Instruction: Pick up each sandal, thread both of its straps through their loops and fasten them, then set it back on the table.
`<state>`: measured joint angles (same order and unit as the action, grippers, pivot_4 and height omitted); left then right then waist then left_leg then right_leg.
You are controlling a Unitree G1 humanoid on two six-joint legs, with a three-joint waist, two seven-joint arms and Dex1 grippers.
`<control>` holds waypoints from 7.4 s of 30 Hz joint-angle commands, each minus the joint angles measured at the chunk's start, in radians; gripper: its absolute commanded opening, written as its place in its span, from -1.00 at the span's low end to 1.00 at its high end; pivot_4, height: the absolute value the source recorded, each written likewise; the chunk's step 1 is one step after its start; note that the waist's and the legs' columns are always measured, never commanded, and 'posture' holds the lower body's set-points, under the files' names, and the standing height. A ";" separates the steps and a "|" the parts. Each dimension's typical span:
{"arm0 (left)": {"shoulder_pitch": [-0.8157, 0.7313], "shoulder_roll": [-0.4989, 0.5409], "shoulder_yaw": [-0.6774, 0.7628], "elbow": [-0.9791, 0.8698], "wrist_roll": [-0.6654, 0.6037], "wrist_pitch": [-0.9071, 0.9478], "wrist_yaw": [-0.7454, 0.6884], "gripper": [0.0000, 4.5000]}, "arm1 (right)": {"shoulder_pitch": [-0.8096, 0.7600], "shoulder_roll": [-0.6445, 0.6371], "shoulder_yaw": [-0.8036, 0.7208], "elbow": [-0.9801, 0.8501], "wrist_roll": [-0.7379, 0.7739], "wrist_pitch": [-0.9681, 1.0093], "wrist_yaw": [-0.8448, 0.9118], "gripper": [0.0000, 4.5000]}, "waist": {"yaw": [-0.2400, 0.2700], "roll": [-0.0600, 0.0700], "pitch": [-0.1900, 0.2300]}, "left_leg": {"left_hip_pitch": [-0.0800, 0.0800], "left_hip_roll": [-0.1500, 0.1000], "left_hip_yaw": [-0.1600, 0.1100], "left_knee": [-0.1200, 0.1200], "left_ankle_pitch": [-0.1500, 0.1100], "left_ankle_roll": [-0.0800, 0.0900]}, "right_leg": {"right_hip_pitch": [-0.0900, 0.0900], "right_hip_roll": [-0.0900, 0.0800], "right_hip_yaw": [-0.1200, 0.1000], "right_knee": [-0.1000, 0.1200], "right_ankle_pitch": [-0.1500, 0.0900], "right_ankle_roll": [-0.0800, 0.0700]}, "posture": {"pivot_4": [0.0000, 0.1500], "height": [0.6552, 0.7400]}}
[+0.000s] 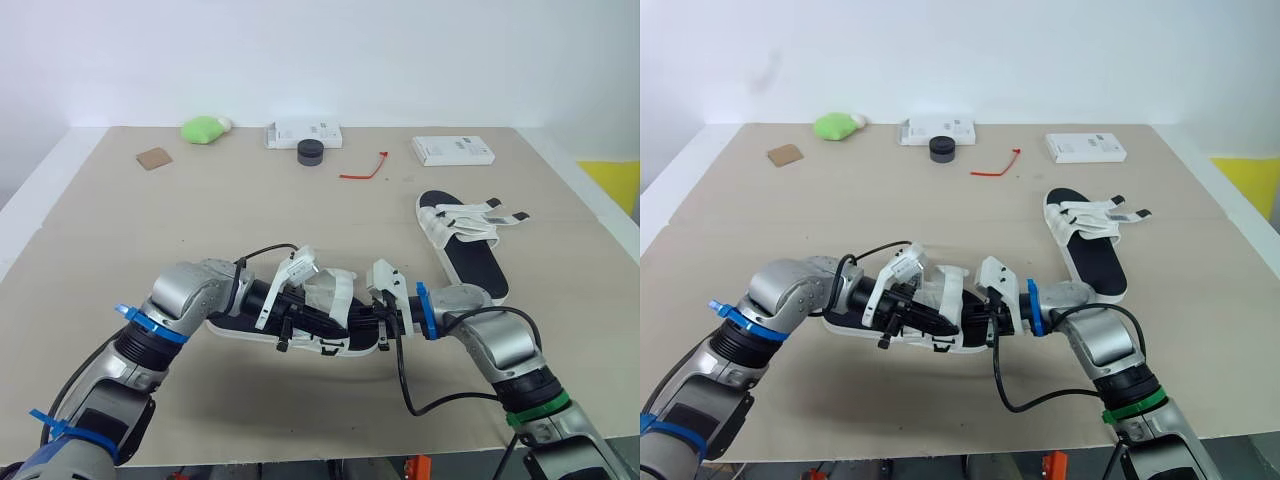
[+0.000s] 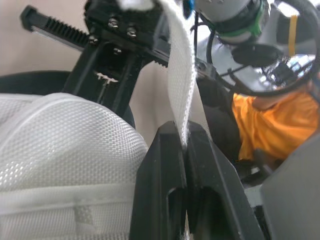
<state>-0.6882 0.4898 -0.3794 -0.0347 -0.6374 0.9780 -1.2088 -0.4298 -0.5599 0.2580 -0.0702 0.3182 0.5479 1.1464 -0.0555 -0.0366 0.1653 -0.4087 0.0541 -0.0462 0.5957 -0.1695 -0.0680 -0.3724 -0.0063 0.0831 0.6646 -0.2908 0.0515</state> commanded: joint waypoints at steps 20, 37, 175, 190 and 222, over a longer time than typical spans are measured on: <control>-0.032 0.037 0.047 -0.041 -0.044 0.065 -0.115 0.44 | 0.023 -0.012 0.024 0.053 -0.033 0.033 -0.032 -1.00 | 0.001 0.001 0.000 | 0.000 0.000 0.000 0.002 0.000 0.000 | 0.000 0.000 0.000 0.000 -0.001 -0.002 | 1.00 1.00; -0.111 -0.092 0.211 0.100 -0.126 0.323 0.131 0.44 | 0.005 -0.004 0.031 0.074 -0.036 0.020 -0.028 -1.00 | 0.000 0.000 0.000 | -0.001 0.001 0.000 0.004 0.000 0.000 | 0.000 0.001 0.000 0.001 0.001 0.002 | 1.00 1.00; 0.359 0.244 0.117 -0.328 0.053 -0.184 -0.011 0.87 | 0.051 -0.002 0.013 -0.011 -0.003 0.080 -0.048 -1.00 | 0.001 -0.003 0.007 | -0.007 -0.004 0.004 -0.003 0.004 -0.002 | -0.010 0.002 0.014 -0.001 0.000 -0.002 | 1.00 1.00; 0.303 0.120 0.094 -0.224 0.073 -0.200 0.028 0.87 | 0.081 -0.021 0.004 -0.061 0.018 0.116 -0.072 -1.00 | 0.008 -0.001 0.006 | -0.012 -0.003 0.002 0.002 0.004 -0.002 | -0.012 0.003 0.013 0.000 0.002 0.001 | 1.00 1.00; 0.128 0.124 0.230 -0.069 -0.264 0.281 -0.003 -0.97 | 0.076 -0.025 -0.013 -0.063 0.034 0.110 -0.105 -1.00 | 0.008 -0.001 0.006 | -0.013 -0.003 0.000 0.005 0.004 -0.001 | -0.011 0.004 0.012 0.001 0.004 0.006 | 1.00 1.00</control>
<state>-0.5030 0.5964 -0.2455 -0.1234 -0.8110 1.1670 -1.2066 -0.3741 -0.5687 0.2159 -0.1687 0.3702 0.6296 1.0463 -0.0476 -0.0374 0.1715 -0.4222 0.0507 -0.0460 0.6007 -0.1659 -0.0693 -0.3837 -0.0024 0.0946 0.6657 -0.2865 0.0572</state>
